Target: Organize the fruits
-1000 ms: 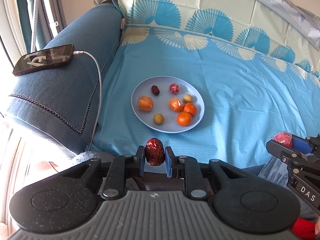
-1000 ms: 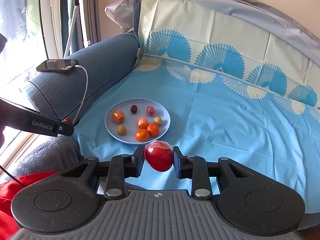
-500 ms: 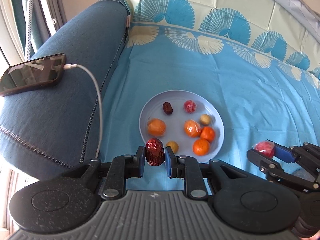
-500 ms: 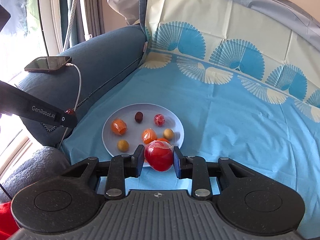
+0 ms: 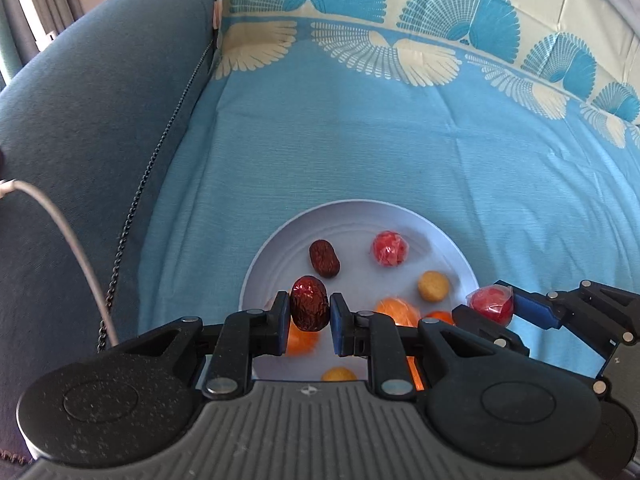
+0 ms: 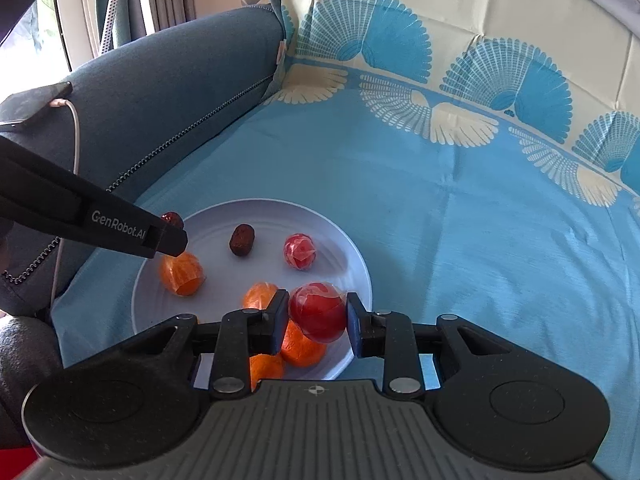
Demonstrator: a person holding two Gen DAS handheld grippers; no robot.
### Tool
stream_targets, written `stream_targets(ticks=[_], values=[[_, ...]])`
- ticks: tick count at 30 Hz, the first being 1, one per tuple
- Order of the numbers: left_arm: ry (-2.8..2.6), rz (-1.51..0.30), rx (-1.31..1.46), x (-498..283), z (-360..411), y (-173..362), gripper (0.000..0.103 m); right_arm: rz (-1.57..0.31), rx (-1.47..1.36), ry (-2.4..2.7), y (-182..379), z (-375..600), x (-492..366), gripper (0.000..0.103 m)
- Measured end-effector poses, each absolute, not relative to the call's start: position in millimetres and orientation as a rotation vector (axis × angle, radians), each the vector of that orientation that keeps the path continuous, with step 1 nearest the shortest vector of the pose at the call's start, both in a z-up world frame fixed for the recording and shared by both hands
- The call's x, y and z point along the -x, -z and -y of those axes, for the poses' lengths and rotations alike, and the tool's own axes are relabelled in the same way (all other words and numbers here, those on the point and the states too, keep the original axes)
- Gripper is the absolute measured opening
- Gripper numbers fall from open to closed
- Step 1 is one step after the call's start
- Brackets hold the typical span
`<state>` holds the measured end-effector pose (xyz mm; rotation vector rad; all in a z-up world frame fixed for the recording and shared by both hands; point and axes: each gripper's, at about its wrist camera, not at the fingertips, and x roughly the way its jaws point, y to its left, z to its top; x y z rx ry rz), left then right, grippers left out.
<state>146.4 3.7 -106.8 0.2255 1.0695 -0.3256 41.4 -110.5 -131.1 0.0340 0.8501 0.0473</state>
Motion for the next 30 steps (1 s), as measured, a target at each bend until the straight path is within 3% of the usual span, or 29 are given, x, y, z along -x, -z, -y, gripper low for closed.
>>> stream_targets(ticks=[3, 4, 5, 6, 7, 8, 10, 14, 20, 30], values=[[0.318, -1.062, -0.241, -154, 0, 113, 0.022, -0.870, -0.029, -0.062, 142, 112, -52, 0.032], [0.315, -1.056, -0.245, -156, 1, 114, 0.028, -0.879, -0.033, -0.075, 145, 113, -55, 0.033], [0.313, -1.056, -0.252, -157, 2, 115, 0.040, -0.887, -0.036, -0.091, 147, 112, -58, 0.034], [0.308, -1.055, -0.262, -159, 3, 115, 0.074, -0.900, -0.032, -0.115, 149, 111, -61, 0.039], [0.293, -1.043, -0.273, -158, 3, 113, 0.102, -0.905, -0.023, -0.128, 149, 110, -62, 0.053], [0.274, -1.011, -0.283, -154, 1, 109, 0.102, -0.898, -0.016, -0.124, 147, 108, -61, 0.066], [0.280, -0.977, -0.306, -144, -1, 100, 0.103, -0.889, -0.009, -0.118, 141, 107, -54, 0.079], [0.267, -1.030, -0.302, -123, -9, 89, 0.103, -0.891, -0.014, -0.106, 122, 102, -27, 0.094], [0.215, -1.112, -0.194, -80, -31, 70, 0.103, -0.913, -0.017, -0.012, 96, 94, 24, 0.100], [0.195, -1.031, -0.216, -5, -54, 35, 0.103, -0.810, 0.018, 0.036, 56, 85, 91, 0.102]])
